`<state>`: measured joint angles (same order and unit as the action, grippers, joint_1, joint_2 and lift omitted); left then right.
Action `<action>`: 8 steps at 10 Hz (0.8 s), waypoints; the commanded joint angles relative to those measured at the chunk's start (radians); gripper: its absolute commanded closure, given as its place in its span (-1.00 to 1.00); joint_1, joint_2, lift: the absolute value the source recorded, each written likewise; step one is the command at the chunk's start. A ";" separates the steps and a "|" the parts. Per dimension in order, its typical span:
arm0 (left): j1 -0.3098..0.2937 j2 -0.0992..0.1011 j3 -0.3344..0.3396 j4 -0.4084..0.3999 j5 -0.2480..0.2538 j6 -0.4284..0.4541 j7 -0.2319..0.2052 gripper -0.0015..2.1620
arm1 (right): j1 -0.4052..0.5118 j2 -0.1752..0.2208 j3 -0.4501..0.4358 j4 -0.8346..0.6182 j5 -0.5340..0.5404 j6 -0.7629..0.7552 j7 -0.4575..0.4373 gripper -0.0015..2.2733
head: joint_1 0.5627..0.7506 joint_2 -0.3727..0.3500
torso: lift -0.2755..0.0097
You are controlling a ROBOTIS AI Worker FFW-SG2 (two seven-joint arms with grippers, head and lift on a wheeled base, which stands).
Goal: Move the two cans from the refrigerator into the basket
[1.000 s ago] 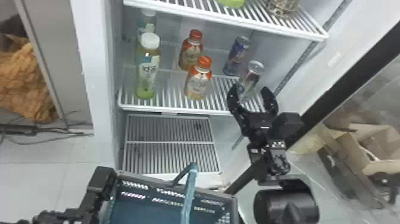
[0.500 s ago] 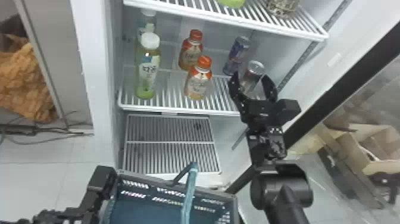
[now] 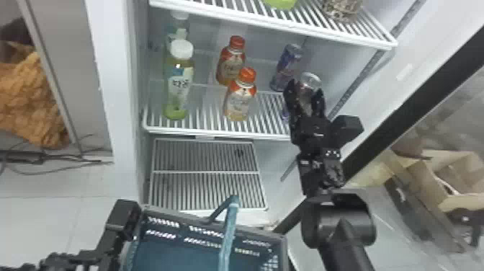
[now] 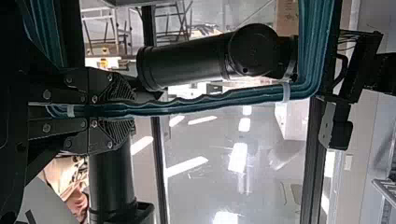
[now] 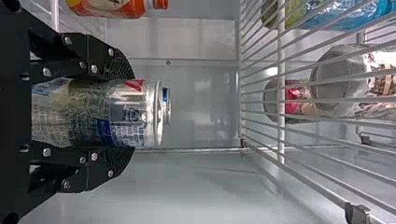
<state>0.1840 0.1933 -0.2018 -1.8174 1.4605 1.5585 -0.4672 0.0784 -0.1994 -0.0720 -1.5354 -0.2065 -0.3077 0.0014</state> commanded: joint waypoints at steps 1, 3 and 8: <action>0.000 0.000 0.000 0.000 0.001 0.013 0.001 0.12 | 0.003 -0.002 0.000 -0.007 -0.005 0.001 0.000 -0.21 | 0.41 -0.94 | -0.93; 0.000 0.000 -0.002 0.000 0.003 0.013 0.001 0.12 | 0.027 -0.005 0.000 -0.049 -0.013 -0.002 0.000 -0.21 | 0.41 -0.94 | -0.93; 0.003 0.000 0.000 0.000 0.005 0.013 -0.001 0.12 | 0.192 -0.025 0.000 -0.311 -0.083 0.047 0.003 -0.21 | 0.41 -0.94 | -0.93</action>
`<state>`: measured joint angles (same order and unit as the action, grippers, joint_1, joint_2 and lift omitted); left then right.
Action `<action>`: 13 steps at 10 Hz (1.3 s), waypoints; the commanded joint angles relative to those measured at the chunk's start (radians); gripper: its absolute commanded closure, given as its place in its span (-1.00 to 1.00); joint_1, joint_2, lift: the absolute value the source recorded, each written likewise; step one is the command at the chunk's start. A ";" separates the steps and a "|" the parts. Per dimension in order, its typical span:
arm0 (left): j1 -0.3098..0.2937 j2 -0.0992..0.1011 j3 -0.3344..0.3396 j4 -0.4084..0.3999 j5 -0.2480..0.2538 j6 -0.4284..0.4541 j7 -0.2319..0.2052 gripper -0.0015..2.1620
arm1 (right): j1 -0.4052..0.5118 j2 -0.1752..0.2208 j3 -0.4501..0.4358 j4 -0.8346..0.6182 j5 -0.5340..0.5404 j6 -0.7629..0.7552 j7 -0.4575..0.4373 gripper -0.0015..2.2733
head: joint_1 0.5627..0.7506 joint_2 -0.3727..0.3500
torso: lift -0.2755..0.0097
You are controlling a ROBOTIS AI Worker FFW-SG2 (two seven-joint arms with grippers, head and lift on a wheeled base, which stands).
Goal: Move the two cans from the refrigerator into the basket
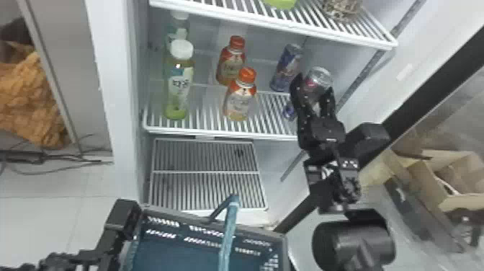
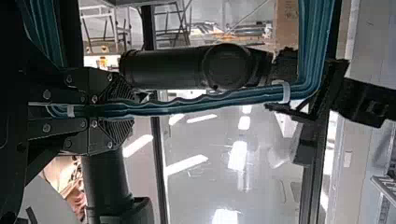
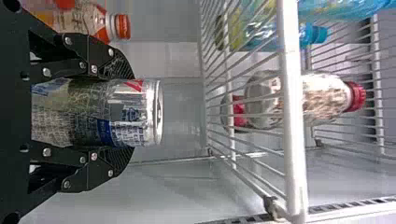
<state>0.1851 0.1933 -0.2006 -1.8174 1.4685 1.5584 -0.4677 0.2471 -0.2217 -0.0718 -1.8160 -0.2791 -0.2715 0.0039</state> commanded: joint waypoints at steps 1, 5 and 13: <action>0.001 0.000 -0.001 0.000 0.001 0.013 0.000 0.12 | 0.067 -0.005 0.000 -0.092 -0.030 0.033 0.004 -0.21 | 0.41 -0.94 | -0.93; 0.001 0.003 -0.001 0.000 0.001 0.013 0.000 0.12 | 0.244 -0.004 -0.022 -0.316 -0.102 0.171 0.019 -0.21 | 0.41 -0.94 | -0.93; 0.009 0.000 0.005 0.000 0.001 0.013 0.000 0.12 | 0.585 0.048 -0.146 -0.772 -0.148 0.544 0.050 -0.21 | 0.41 -0.94 | -0.93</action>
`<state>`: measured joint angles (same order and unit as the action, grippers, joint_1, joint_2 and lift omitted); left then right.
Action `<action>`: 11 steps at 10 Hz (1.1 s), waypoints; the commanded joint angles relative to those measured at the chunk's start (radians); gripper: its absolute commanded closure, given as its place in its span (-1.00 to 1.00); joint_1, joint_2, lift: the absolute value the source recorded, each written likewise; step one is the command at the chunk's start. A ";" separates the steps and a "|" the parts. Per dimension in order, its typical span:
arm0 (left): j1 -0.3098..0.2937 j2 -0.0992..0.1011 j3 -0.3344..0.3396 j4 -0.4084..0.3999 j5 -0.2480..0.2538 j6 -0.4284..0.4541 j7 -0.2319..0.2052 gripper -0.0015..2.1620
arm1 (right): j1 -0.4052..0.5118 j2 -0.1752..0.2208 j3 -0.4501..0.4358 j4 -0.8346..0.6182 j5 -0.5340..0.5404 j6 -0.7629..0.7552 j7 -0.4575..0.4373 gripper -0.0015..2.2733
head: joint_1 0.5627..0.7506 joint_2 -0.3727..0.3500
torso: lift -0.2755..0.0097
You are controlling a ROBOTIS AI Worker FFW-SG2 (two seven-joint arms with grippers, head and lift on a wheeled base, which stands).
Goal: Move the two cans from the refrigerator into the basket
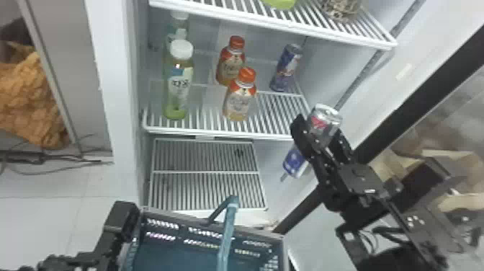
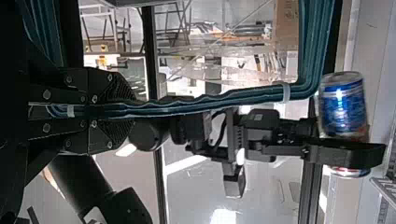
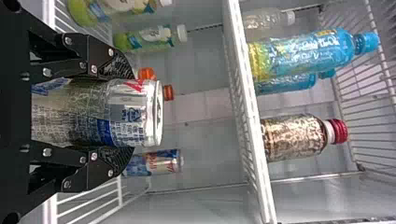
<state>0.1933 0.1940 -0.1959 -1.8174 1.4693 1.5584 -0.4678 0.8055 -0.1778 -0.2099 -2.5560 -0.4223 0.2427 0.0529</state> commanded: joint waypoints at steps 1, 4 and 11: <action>0.001 -0.001 0.000 0.000 0.000 0.013 0.000 0.12 | 0.054 0.008 -0.009 -0.064 -0.008 0.079 0.001 -0.21 | 0.41 -0.94 | -0.93; -0.002 -0.001 -0.002 0.000 -0.004 0.013 0.000 0.12 | 0.130 0.008 -0.035 -0.197 -0.044 0.334 0.005 -0.21 | 0.41 -0.94 | -0.93; 0.003 -0.001 0.000 0.000 -0.004 0.013 0.000 0.12 | 0.144 0.029 -0.131 -0.383 -0.146 0.965 -0.004 -0.21 | 0.41 -0.94 | -0.93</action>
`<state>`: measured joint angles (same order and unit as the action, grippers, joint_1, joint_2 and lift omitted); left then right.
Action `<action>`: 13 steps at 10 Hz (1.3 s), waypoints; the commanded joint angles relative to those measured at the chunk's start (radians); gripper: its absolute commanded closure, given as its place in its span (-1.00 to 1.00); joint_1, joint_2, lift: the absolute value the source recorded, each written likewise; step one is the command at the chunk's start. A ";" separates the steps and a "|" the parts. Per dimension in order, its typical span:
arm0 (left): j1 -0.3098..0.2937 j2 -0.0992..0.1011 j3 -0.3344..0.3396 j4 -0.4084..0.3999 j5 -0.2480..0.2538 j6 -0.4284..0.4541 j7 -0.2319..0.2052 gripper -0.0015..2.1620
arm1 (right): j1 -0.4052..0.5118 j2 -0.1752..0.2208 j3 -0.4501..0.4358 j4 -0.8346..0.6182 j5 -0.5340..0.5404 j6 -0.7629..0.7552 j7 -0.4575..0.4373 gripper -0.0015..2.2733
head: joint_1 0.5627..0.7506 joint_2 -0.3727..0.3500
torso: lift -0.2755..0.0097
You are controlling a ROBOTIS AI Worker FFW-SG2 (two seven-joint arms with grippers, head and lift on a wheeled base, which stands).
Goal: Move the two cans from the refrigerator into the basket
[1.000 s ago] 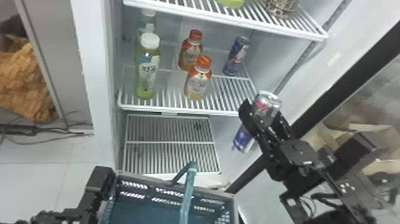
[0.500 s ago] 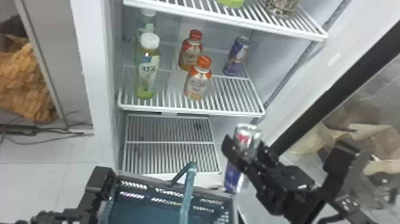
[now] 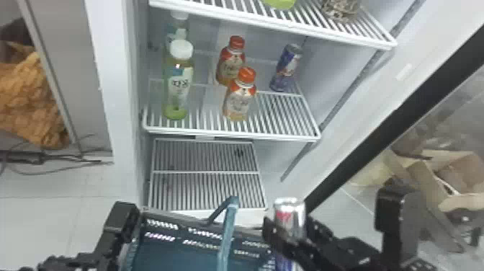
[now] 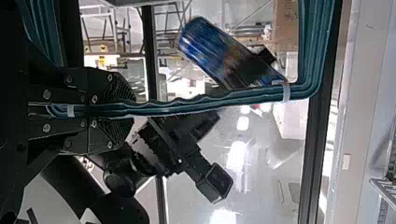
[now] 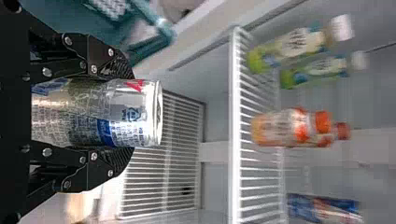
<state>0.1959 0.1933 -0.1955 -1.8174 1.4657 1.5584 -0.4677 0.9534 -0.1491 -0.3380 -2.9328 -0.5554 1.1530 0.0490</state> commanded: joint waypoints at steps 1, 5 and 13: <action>0.000 0.000 0.000 0.000 0.000 0.013 0.000 0.12 | -0.004 -0.001 -0.003 -0.006 -0.023 0.091 0.000 -0.21 | 0.41 -0.94 | -0.93; 0.000 0.000 0.000 0.000 0.000 0.013 0.000 0.12 | -0.021 -0.004 0.003 -0.006 -0.053 0.172 0.009 -0.24 | 0.41 -0.94 | -0.93; 0.003 -0.002 0.002 0.000 0.004 0.013 0.000 0.12 | -0.045 0.019 0.003 0.104 0.033 -0.333 0.017 -0.89 | 0.41 -0.94 | -0.93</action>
<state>0.1988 0.1926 -0.1934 -1.8173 1.4697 1.5585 -0.4678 0.9159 -0.1308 -0.3347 -2.8435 -0.5356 0.8740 0.0660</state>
